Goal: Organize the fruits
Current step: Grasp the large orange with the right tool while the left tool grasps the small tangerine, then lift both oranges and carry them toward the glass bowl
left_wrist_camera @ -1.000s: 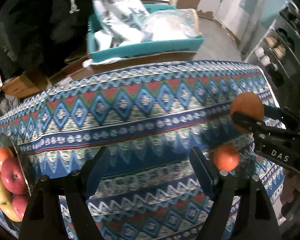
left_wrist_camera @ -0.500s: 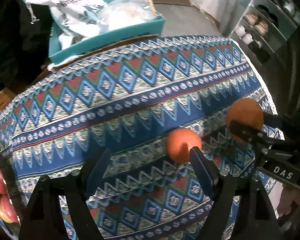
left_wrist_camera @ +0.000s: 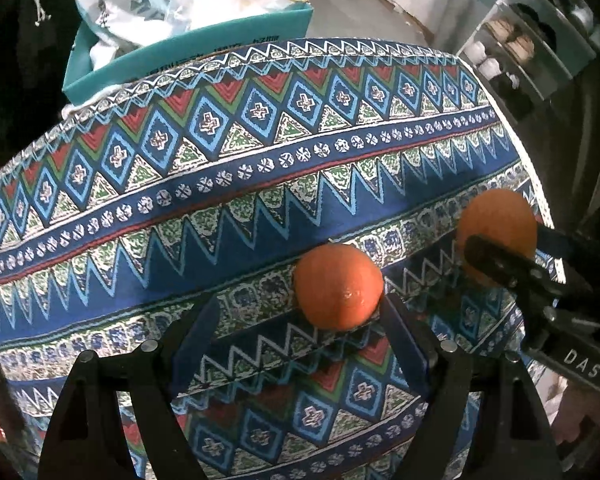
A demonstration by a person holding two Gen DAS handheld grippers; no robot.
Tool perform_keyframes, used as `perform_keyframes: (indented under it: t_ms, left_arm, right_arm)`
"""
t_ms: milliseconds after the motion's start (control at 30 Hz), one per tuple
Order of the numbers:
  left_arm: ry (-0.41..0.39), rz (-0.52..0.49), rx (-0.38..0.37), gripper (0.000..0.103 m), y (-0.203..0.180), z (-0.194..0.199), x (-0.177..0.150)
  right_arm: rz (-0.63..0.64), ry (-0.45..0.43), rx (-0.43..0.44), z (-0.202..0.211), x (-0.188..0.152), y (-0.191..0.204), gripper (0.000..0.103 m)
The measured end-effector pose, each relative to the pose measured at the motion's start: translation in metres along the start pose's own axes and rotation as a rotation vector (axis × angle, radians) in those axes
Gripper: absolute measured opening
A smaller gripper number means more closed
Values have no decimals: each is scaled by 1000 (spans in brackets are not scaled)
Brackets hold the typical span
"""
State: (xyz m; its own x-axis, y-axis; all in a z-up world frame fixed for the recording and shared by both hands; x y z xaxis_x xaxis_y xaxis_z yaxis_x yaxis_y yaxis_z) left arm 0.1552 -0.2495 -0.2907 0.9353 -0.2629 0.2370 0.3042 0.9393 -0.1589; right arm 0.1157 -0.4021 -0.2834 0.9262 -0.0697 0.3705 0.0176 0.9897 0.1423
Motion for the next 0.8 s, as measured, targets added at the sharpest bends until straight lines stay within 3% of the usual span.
perform_keyframes:
  t_ms: [433, 567, 667, 800]
  left_arm:
    - [8, -3, -62, 81, -15, -17, 6]
    - [30, 8, -104, 59, -18, -24, 9]
    - [37, 16, -140, 48, -17, -26, 9]
    - [29, 25, -155, 48, -14, -25, 8]
  right_arm:
    - [-31, 7, 2, -1, -5, -12, 67]
    - [-32, 6, 4, -1, -4, -12, 67]
    - [-33, 6, 5, -1, -4, -13, 67]
    - [-34, 11, 9, -3, -3, -12, 67]
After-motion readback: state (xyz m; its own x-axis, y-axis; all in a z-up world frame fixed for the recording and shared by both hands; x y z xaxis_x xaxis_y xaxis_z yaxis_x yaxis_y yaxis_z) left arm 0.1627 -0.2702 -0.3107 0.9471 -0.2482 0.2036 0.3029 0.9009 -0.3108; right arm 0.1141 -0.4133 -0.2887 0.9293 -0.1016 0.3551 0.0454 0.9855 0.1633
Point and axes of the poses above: each gripper's, at about its wrist camera, not at the fingertips, and z roughly against the way its jaws point, y to its left, x to its top, the point moved 1 cm from there along -z, roughly the way its jaws point, and after that the axes turned 1 degree about x, right-handed, at the moved point
